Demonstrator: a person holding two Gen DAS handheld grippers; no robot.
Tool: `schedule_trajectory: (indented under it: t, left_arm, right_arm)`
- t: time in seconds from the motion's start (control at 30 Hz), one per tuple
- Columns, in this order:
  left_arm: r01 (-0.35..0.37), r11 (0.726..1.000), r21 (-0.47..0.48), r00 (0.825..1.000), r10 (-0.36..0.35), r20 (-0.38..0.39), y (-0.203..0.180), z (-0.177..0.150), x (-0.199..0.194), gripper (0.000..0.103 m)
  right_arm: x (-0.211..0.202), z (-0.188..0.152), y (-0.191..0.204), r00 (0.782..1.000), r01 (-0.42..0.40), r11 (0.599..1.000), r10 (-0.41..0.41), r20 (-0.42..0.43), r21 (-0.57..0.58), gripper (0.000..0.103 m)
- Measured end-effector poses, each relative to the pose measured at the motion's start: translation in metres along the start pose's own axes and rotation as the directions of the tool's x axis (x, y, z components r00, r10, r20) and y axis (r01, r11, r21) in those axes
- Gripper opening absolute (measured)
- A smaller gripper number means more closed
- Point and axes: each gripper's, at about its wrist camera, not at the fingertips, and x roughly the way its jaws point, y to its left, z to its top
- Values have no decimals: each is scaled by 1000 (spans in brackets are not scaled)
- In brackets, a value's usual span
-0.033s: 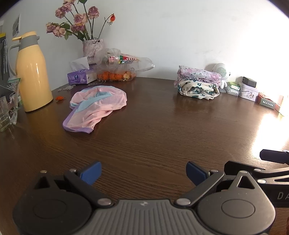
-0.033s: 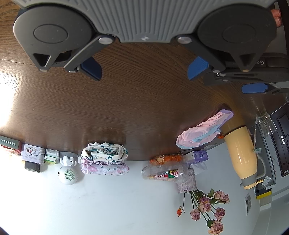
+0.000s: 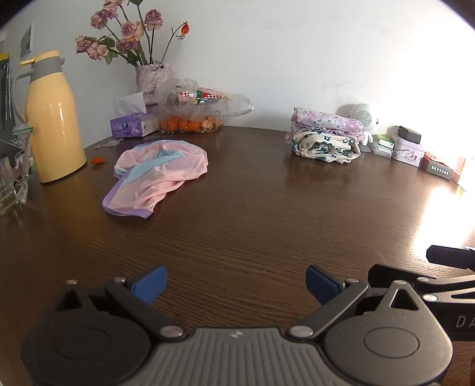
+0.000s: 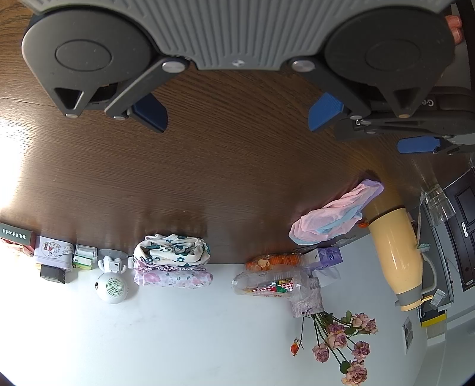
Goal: Fold clothes
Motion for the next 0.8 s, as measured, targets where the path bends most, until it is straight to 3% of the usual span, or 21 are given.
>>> schedule_trajectory:
  t: [0.8]
  left_arm:
    - [18, 1000, -23, 1000, -18, -10, -2, -2, 9, 99]
  right_arm:
    - [0, -1, 1, 1000, 0, 1000, 0, -2, 0, 103]
